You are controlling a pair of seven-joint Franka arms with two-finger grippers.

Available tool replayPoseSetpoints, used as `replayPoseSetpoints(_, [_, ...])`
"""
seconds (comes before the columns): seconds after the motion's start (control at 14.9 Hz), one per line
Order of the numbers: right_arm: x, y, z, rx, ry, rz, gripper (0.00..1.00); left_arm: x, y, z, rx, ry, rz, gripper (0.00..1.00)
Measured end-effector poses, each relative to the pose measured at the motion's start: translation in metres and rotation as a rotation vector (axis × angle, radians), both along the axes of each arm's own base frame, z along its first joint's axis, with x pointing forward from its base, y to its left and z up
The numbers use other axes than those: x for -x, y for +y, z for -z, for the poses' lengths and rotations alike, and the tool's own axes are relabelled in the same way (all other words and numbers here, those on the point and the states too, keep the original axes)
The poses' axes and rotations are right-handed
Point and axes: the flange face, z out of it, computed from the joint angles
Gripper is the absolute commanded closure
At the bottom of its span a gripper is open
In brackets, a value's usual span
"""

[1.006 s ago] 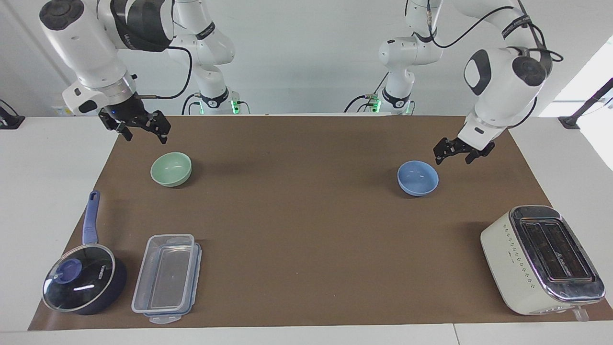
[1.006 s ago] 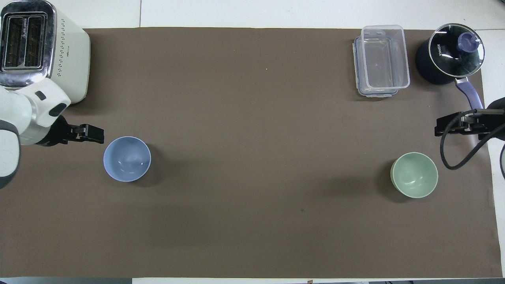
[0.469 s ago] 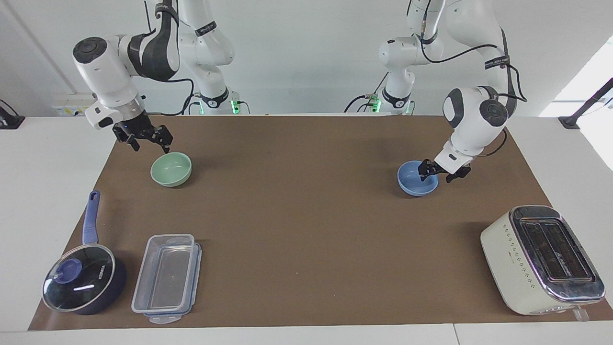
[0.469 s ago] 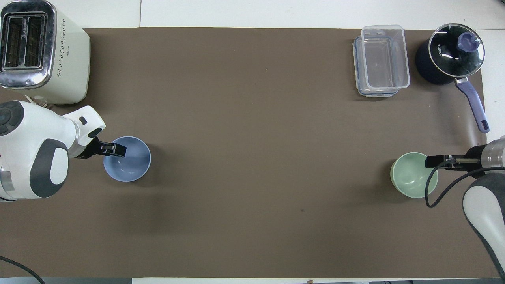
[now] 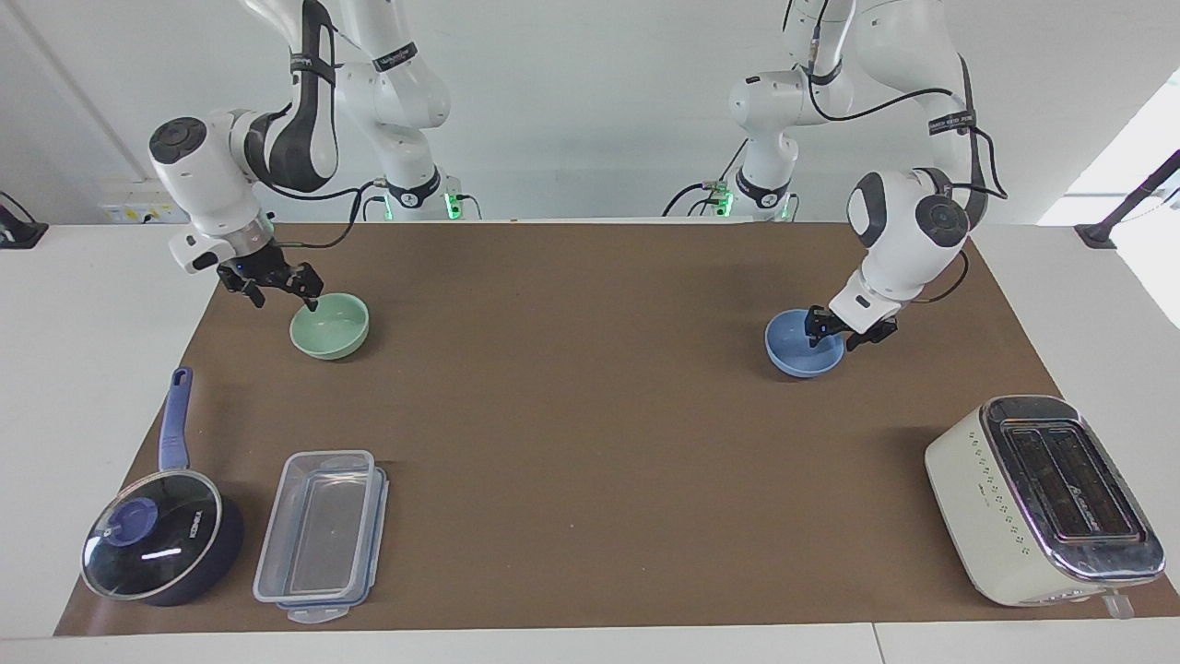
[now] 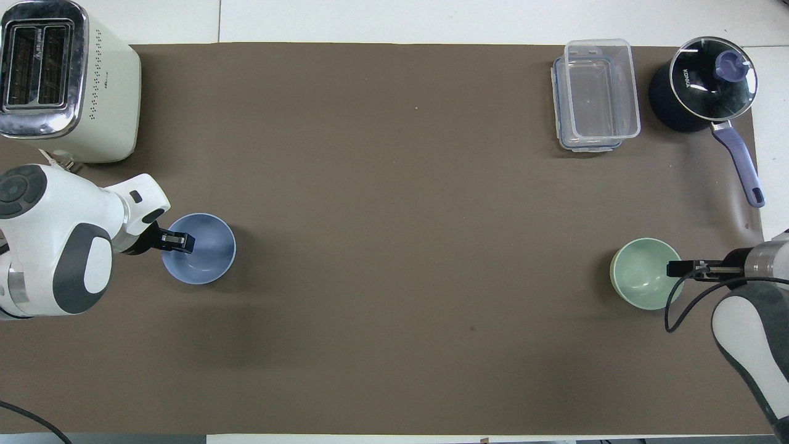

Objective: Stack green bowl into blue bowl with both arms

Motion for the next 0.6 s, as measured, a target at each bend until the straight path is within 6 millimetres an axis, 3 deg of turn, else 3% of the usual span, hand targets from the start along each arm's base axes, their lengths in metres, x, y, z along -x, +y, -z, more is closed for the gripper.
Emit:
replayPoseSetpoints(0.2, [0.000,-0.004,0.019,-0.007,0.023,0.009,0.05,0.000,0.001,-0.002,0.000,-0.006,0.000,1.00])
replayPoseSetpoints(0.34, [-0.001,-0.004,0.029,-0.012,0.040,0.009,0.14,-0.003,0.001,-0.007,0.000,-0.017,-0.009,1.00])
replayPoseSetpoints(0.4, [0.000,-0.004,0.031,-0.013,0.045,0.008,0.24,-0.007,-0.001,-0.014,-0.001,-0.024,-0.027,1.00])
replayPoseSetpoints(0.47, [0.000,-0.004,0.032,-0.014,0.048,0.008,0.32,-0.013,-0.005,-0.024,-0.003,-0.021,-0.053,1.00])
replayPoseSetpoints(0.6, [0.001,-0.003,0.034,-0.015,0.052,0.008,0.35,-0.030,-0.036,-0.054,0.006,-0.006,-0.124,1.00])
